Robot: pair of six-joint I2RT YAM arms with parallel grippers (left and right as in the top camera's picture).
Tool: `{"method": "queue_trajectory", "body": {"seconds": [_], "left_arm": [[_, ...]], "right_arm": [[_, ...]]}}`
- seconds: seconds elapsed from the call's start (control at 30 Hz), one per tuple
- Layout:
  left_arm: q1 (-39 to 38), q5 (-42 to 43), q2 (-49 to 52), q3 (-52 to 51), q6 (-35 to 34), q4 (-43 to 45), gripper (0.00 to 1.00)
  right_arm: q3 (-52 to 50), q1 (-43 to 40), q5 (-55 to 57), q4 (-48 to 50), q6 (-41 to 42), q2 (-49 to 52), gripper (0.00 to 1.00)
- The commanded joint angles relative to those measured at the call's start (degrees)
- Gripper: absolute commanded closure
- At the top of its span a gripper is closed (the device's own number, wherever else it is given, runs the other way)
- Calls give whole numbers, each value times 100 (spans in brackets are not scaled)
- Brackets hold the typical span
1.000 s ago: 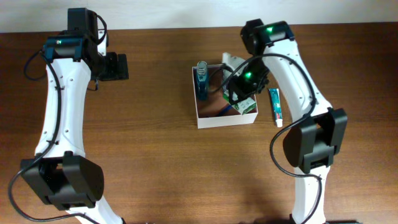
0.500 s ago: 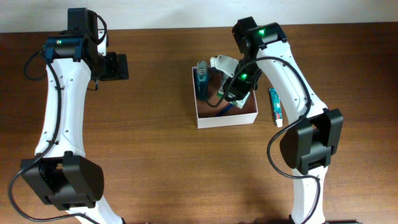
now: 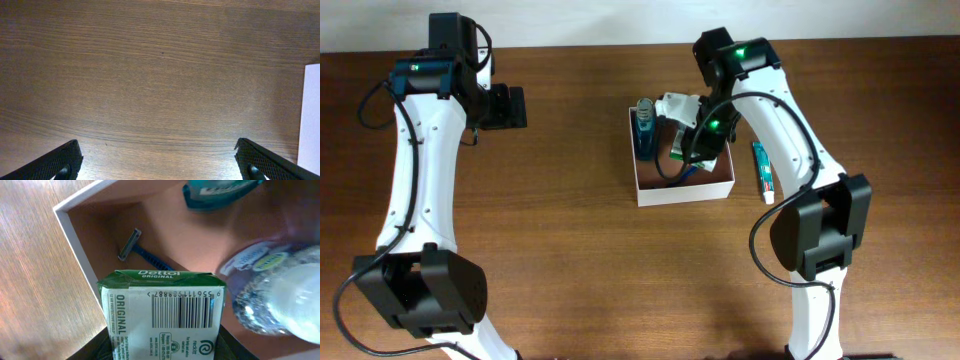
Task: Pack container
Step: 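Lower the soap bar into the box beside the razor and release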
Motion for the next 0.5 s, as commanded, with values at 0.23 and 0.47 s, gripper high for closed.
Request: {"method": "queue_trajectory", "body": {"seconds": [0.23,0.47], "left_arm": [[-2,44,-13,-28,-35,-4,1],[-2,44,-13,-28,-35,-4,1]], "right_arm": [[-286,20,-57,221,-361,-33,43],[-286,20,-55,234,-334,-31,42]]}}
